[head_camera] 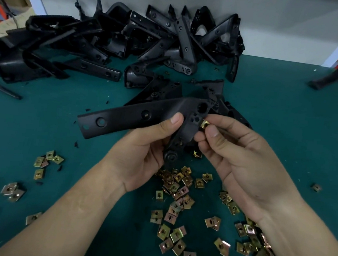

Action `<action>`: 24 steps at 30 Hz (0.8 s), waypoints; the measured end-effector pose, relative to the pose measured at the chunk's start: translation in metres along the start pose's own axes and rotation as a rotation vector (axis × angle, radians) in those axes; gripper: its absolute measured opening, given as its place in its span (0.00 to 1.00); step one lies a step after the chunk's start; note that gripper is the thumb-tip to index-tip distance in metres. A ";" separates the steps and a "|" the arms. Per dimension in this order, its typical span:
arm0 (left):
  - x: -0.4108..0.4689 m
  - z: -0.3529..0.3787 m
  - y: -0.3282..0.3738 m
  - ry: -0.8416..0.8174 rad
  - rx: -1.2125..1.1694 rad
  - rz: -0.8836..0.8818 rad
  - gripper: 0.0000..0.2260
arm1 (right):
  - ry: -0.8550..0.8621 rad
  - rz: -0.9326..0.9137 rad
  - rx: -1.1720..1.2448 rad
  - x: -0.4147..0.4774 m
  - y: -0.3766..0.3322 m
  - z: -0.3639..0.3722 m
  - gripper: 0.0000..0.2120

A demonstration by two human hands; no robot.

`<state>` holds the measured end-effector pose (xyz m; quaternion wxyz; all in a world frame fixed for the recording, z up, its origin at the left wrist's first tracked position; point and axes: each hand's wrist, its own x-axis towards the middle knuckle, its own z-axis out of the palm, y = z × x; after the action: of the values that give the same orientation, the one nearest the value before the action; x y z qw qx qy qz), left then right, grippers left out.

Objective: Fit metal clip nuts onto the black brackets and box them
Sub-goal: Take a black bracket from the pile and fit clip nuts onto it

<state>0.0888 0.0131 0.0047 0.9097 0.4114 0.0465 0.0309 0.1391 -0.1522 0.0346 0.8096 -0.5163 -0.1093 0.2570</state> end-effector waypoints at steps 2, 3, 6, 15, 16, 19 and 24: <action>0.000 0.000 0.000 0.010 0.003 -0.005 0.18 | 0.007 -0.018 -0.022 0.000 0.000 0.000 0.09; 0.000 0.001 0.000 0.015 0.008 -0.008 0.18 | 0.006 -0.027 -0.043 0.000 0.001 0.000 0.08; -0.001 0.001 0.000 0.022 0.019 -0.023 0.20 | 0.009 -0.049 -0.077 -0.001 0.001 0.000 0.10; -0.002 0.000 0.002 -0.011 -0.014 -0.056 0.14 | -0.002 -0.047 -0.246 -0.002 -0.008 -0.002 0.13; -0.002 0.001 0.001 -0.009 -0.017 -0.062 0.14 | 0.006 -0.043 -0.216 -0.002 -0.008 -0.002 0.13; -0.002 0.002 0.002 0.003 -0.010 -0.074 0.16 | 0.031 -0.025 -0.130 -0.002 -0.004 -0.001 0.12; -0.001 0.002 0.001 0.046 0.045 -0.092 0.25 | 0.061 -0.019 -0.096 -0.002 0.000 0.000 0.11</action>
<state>0.0877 0.0118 0.0068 0.8995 0.4282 0.0871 -0.0024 0.1370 -0.1534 0.0353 0.7891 -0.5613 -0.1017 0.2281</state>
